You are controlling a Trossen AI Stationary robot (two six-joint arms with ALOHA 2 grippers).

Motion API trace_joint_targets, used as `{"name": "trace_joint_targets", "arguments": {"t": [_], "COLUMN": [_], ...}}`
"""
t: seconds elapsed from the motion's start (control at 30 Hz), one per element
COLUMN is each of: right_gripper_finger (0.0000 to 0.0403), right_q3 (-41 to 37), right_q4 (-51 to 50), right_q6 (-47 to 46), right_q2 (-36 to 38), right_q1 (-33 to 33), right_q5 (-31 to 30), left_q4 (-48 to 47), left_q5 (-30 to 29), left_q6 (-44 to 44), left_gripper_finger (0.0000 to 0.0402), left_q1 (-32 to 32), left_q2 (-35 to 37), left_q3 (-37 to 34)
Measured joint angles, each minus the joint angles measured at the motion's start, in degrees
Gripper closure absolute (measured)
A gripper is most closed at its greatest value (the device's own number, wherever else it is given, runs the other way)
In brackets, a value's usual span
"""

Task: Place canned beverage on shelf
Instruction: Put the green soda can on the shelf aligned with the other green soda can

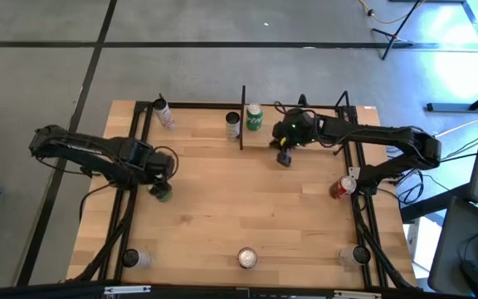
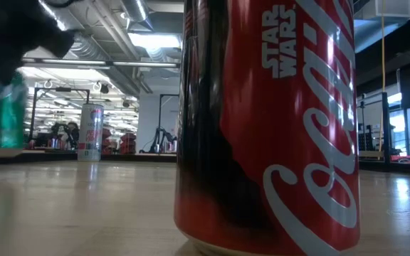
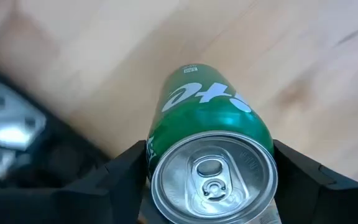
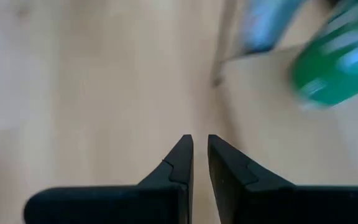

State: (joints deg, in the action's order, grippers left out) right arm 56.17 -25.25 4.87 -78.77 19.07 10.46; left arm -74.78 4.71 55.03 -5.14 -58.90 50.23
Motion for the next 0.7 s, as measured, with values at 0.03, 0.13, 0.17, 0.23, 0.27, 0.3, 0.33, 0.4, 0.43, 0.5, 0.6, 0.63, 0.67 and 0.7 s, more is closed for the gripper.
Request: {"name": "trace_joint_targets", "arguments": {"t": [0.03,0.13,0.17,0.23,0.27,0.3,0.33,0.4,0.43,0.5,0.6,0.63,0.67,0.7], "right_gripper_finger": [0.0363,0.0363,0.0363,0.0363,0.0363,0.0363,0.0363,0.0363,0.0363,0.0363,0.0363,0.0363,0.0363,0.0363], "right_q3": [-0.6,-3.2,-4.1,-5.9,-6.8,-7.6,-8.2,-9.0,-9.2,-9.4,-9.4,-9.4,-9.4,-9.4], "right_q4": [-1.1,-1.2,-0.8,0.5,1.0,1.8,2.4,2.2,1.6,0.4,-1.6,-2.6,-3.4,-4.1], "right_q6": [-0.4,-1.3,-1.8,-3.2,-3.8,-4.6,-4.8,-4.7,-4.6,-4.6,-4.4,-4.3,-3.8,-3.0], "right_q2": [0.8,4.3,5.6,8.1,9.1,10.1,11.0,12.3,12.9,13.2,13.1,13.1,13.1,13.1], "right_q1": [0.0,0.0,0.0,0.0,0.0,0.0,-0.2,-0.5,-0.5,-0.5,-0.5,-0.5,-0.5,-0.5], "right_q5": [2.2,6.1,6.0,5.6,5.6,5.7,5.7,5.6,5.6,5.6,5.6,5.6,5.7,5.6], "left_q4": [0.1,0.8,1.1,0.9,0.9,0.9,1.0,1.1,1.0,0.9,0.8,0.8,0.8,0.8], "left_q5": [-0.6,-1.1,-1.5,-2.1,-2.3,-2.5,-2.6,-2.6,-2.6,-2.2,-2.2,-2.2,-2.2,-2.2], "left_q6": [-2.1,-8.9,-11.3,-16.6,-19.2,-21.9,-24.2,-28.9,-30.9,-34.4,-39.1,-40.3,-41.2,-42.0], "left_gripper_finger": [0.0151,0.0151,0.0151,0.0151,0.0151,0.0151,0.0151,0.0151,0.0151,0.0151,0.0151,0.0151,0.0151,0.0151], "left_q1": [0.6,2.9,3.6,4.7,5.1,5.5,5.9,6.6,6.9,7.4,7.6,7.7,7.7,7.7], "left_q2": [-0.6,-4.1,-6.0,-10.7,-13.3,-15.9,-18.6,-24.3,-27.4,-33.1,-41.1,-43.6,-46.0,-48.4], "left_q3": [1.4,7.1,9.2,13.8,16.1,18.5,20.9,26.0,28.6,33.9,42.5,45.4,48.2,51.0]}}
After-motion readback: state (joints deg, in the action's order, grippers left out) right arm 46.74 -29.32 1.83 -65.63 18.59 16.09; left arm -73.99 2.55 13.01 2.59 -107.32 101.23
